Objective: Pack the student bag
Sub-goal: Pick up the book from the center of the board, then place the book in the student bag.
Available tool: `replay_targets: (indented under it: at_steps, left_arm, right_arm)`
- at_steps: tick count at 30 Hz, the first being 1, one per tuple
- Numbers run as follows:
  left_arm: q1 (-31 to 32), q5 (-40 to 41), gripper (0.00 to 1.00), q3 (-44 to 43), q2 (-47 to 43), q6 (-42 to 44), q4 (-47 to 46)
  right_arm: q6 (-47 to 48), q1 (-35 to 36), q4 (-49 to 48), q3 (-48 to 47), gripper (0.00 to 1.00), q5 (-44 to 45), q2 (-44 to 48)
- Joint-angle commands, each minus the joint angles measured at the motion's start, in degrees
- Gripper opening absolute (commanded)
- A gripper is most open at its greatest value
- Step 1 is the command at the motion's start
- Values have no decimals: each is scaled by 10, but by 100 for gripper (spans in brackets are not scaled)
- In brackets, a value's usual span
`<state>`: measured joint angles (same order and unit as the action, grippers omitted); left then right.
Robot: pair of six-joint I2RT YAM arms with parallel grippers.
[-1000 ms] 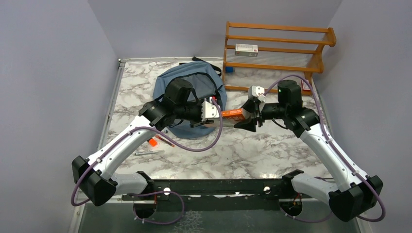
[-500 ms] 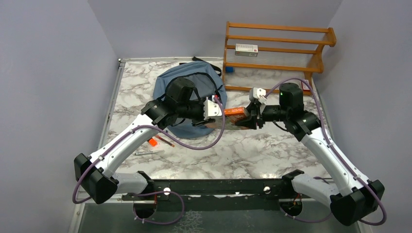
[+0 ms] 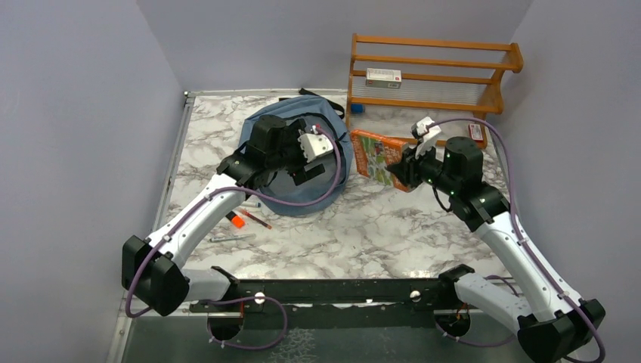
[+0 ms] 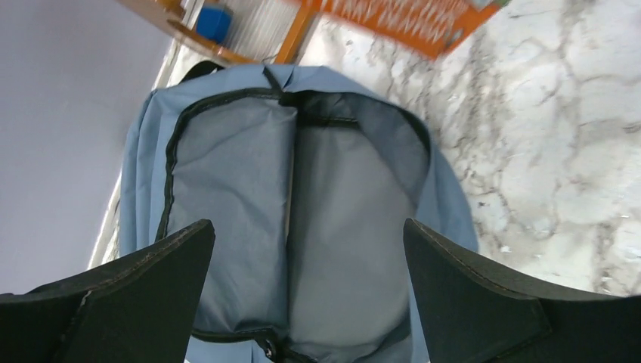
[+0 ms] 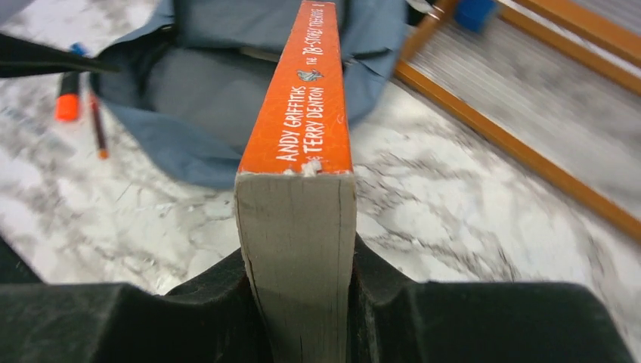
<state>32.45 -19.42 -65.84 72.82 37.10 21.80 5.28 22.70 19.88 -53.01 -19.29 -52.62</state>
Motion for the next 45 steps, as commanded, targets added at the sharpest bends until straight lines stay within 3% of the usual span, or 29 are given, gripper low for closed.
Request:
replay_targets:
  at_steps: [1,13,24,30,38,45]
  left_arm:
    - [-14,50,95,14,34,-1,-51]
    - [-31,178,99,-24,195,10,-97]
    - [-41,263,97,-36,279,35,-182]
    - [-46,295,87,-43,309,58,-212]
    - [-51,290,61,-65,300,51,-185]
    - [-51,277,49,-69,273,40,-161]
  right_arm:
    - [-114,-1,3,-29,1,168,-6]
    - [-214,-1,-11,3,1,64,-13]
    - [-214,-1,11,10,1,64,6]
    - [-212,-1,19,6,1,67,11]
    - [-219,-1,13,6,1,61,9]
    - [-237,-1,3,11,1,59,8]
